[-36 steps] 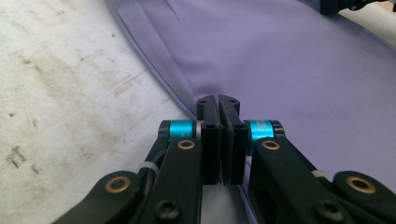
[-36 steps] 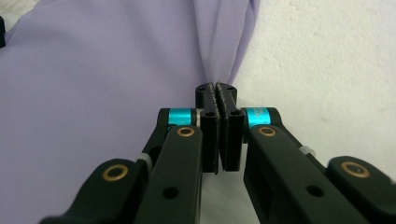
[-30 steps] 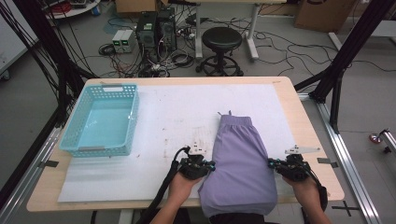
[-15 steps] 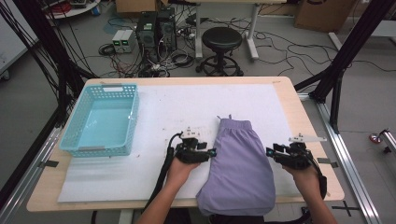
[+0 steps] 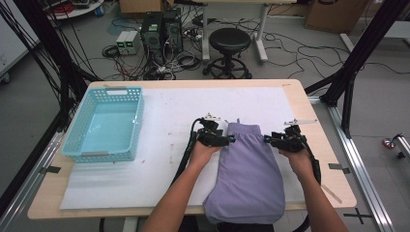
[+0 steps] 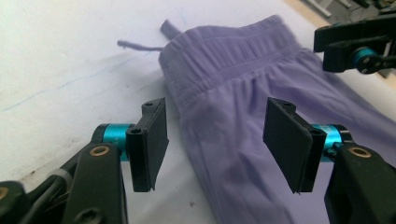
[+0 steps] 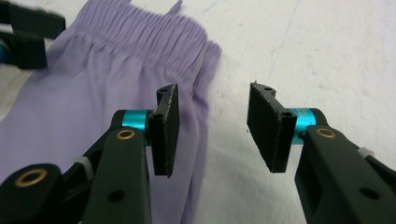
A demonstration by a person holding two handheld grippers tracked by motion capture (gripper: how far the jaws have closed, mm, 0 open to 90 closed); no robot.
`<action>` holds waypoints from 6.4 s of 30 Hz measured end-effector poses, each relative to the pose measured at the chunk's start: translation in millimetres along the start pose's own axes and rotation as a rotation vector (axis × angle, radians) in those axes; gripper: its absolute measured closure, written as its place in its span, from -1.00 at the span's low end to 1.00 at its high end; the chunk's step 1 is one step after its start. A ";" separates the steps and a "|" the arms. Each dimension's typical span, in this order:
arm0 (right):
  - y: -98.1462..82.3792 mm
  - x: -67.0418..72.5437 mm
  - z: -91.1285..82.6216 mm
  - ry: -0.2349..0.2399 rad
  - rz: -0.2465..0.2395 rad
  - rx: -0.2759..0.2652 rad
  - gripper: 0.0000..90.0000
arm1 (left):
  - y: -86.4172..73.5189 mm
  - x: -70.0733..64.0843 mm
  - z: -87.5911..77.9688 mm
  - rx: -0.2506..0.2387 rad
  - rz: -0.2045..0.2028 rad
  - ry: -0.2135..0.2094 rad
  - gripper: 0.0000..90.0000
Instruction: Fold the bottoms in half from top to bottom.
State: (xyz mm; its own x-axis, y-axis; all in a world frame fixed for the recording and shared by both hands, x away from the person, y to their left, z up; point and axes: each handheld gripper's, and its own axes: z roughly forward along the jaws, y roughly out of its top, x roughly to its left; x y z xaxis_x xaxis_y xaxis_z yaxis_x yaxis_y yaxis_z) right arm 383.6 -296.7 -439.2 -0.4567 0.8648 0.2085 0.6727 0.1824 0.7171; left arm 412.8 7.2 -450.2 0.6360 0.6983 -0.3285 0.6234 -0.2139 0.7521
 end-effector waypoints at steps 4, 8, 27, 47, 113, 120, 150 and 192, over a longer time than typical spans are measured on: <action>11.6 -0.5 14.1 0.036 0.014 0.014 0.22 | -0.9 2.3 7.5 0.041 -0.005 0.030 -0.02; 17.8 3.0 29.3 0.040 0.007 0.073 0.26 | -0.8 3.0 6.5 0.045 0.004 0.046 0.15; 19.2 5.5 34.8 0.008 -0.049 0.125 0.91 | -4.7 4.3 5.7 0.073 -0.017 -0.023 0.95; 38.8 2.5 6.7 0.063 -0.109 -0.060 0.93 | 14.6 7.0 -22.3 -0.128 0.087 -0.186 0.95; -31.1 29.6 -50.8 0.187 -0.006 -0.097 0.07 | -71.7 -16.4 -86.3 -0.199 0.094 -0.164 0.25; -27.8 22.3 -33.8 0.178 0.032 -0.077 0.22 | -70.4 -11.2 -75.2 -0.136 0.055 -0.137 0.29; -55.5 21.9 -34.8 0.054 -0.107 0.071 0.91 | -60.5 -18.9 -48.8 0.056 0.049 -0.136 0.90; -9.5 40.0 -29.6 0.324 -0.191 -0.013 0.87 | -46.4 15.7 -87.0 -0.174 0.040 -0.091 0.24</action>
State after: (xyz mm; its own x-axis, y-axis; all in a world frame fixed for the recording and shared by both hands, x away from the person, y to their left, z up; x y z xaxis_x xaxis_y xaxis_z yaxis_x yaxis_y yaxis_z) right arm 341.7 -277.7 -418.0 -0.7354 0.6223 0.2683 0.5509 0.3185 0.7714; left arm 354.3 87.5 -440.6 0.7018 0.6256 -0.3407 0.5138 -0.1132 0.8504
